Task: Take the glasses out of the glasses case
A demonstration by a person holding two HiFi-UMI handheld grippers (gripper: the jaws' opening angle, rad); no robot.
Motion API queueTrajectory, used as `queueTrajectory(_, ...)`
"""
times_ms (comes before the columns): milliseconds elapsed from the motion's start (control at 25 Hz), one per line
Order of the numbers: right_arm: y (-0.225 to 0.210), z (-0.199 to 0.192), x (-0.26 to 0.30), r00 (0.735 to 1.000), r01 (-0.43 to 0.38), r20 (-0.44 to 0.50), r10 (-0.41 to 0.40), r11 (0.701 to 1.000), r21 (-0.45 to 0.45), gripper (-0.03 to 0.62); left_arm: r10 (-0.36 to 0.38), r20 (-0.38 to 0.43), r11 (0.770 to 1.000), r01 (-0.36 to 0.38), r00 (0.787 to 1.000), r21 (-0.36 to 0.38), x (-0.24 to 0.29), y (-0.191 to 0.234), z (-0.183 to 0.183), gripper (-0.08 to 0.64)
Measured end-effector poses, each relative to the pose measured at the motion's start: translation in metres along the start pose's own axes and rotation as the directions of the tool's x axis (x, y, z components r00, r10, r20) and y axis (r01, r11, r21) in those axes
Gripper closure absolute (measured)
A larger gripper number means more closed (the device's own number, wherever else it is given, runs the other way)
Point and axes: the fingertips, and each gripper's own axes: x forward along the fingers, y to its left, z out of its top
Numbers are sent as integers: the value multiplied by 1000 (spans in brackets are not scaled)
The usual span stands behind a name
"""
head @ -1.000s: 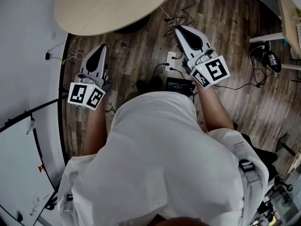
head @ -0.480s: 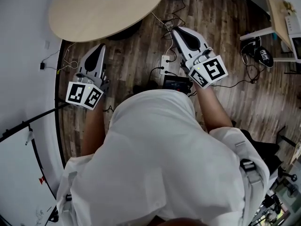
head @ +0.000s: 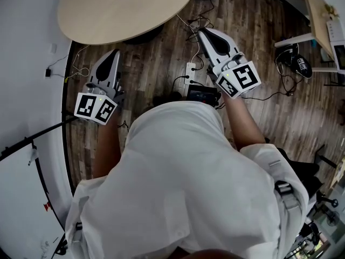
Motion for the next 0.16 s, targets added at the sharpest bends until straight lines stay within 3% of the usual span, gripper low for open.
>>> queueTrajectory(160, 8, -1, 9, 1000, 5, 6, -5, 1000, -3, 561, 4, 8, 1000, -4, 1000, 7, -8, 12, 4, 546)
